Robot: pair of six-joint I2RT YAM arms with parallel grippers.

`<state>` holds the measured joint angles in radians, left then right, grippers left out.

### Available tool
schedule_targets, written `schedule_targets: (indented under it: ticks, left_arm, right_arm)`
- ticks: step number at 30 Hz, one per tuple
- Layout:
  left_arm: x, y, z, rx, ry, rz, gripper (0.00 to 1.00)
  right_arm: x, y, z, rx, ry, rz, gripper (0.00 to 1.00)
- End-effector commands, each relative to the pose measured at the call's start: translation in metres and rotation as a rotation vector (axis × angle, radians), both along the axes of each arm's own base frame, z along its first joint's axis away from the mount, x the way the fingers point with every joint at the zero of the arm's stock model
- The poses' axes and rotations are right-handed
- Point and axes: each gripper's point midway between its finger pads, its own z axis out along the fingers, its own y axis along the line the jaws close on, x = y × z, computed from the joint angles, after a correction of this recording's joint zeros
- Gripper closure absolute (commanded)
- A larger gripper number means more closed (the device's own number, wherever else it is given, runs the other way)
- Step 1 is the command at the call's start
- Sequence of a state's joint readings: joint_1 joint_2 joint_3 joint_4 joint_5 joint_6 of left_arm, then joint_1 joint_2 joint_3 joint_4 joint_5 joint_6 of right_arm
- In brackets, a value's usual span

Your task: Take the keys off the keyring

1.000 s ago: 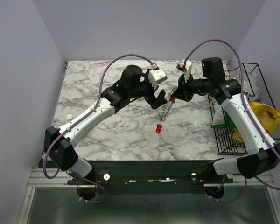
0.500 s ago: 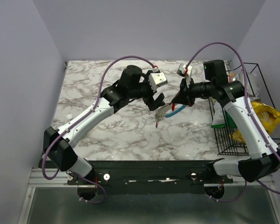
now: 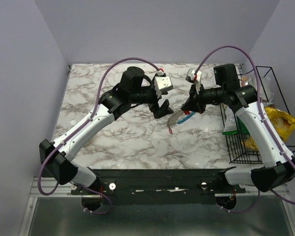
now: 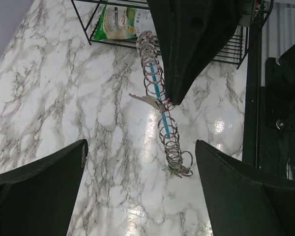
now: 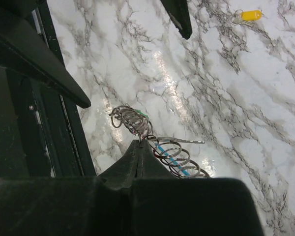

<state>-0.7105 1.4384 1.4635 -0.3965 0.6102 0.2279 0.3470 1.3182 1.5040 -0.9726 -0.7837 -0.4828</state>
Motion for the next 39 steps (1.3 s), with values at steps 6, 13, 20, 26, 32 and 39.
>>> schedule_targets:
  ticks: [6,13,20,26,32,39]
  left_arm:
    - [0.007,-0.007,-0.019,0.031,0.0,0.114,0.01]
    - [0.012,-0.02,-0.032,0.068,-0.001,0.135,0.01]
    - [0.006,-0.027,-0.046,0.1,0.026,0.076,0.3]
    - [0.0,-0.031,-0.034,0.078,0.018,0.051,0.87]
    - [-0.014,-0.022,-0.031,0.11,-0.031,-0.024,1.0]
    - [-0.029,0.017,-0.053,0.27,-0.236,-0.119,1.0]
  right_arm:
    - [0.007,0.006,0.041,0.095,-0.067,-0.062,0.99]
    - [0.002,0.006,0.054,0.124,-0.085,-0.063,0.99]
    - [-0.007,0.004,0.064,0.148,-0.11,-0.062,0.99]
    - [-0.006,0.0,0.055,0.122,-0.12,-0.083,0.99]
    - [-0.009,-0.006,0.044,0.083,-0.139,-0.076,0.99]
    - [-0.049,-0.015,0.039,0.04,-0.196,0.076,0.5]
